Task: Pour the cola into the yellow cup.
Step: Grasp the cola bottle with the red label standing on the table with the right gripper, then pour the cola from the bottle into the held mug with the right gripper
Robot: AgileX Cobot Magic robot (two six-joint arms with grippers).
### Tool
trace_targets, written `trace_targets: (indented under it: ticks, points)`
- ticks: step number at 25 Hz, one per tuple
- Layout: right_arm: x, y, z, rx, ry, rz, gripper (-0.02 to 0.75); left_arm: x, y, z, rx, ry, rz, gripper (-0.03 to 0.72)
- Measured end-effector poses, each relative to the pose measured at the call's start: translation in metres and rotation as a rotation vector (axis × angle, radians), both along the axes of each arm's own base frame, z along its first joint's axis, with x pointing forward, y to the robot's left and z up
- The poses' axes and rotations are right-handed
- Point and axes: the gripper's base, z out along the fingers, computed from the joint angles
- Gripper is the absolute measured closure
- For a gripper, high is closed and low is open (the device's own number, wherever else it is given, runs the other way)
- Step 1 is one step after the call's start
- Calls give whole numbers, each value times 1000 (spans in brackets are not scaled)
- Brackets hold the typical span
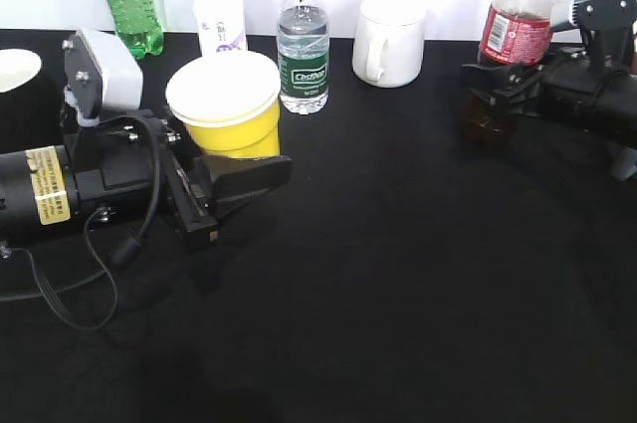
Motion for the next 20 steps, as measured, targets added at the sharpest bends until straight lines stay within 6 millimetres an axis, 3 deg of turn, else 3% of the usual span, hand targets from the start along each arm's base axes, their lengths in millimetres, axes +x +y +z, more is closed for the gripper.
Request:
trace_targets:
  ticks: [2, 4, 12, 16, 19, 20]
  points:
    - [0, 1, -1, 4, -8, 15, 169, 0, 0, 0, 0, 0, 0, 244]
    - [0, 1, -2, 3, -7, 19, 267, 0, 0, 0, 0, 0, 0, 244]
    - [-2, 4, 2, -11, -23, 52, 269, 0, 0, 0, 1, 0, -1, 244]
    - [-20, 11, 60, -126, -195, 190, 269, -3, -6, 1, 9, -13, -41, 244]
    - [-45, 18, 97, -256, -321, 340, 272, -6, -28, 11, 5, -40, -101, 244]
    - [-52, 19, 107, -280, -347, 368, 313, -5, -35, 16, -1, -42, -112, 244]
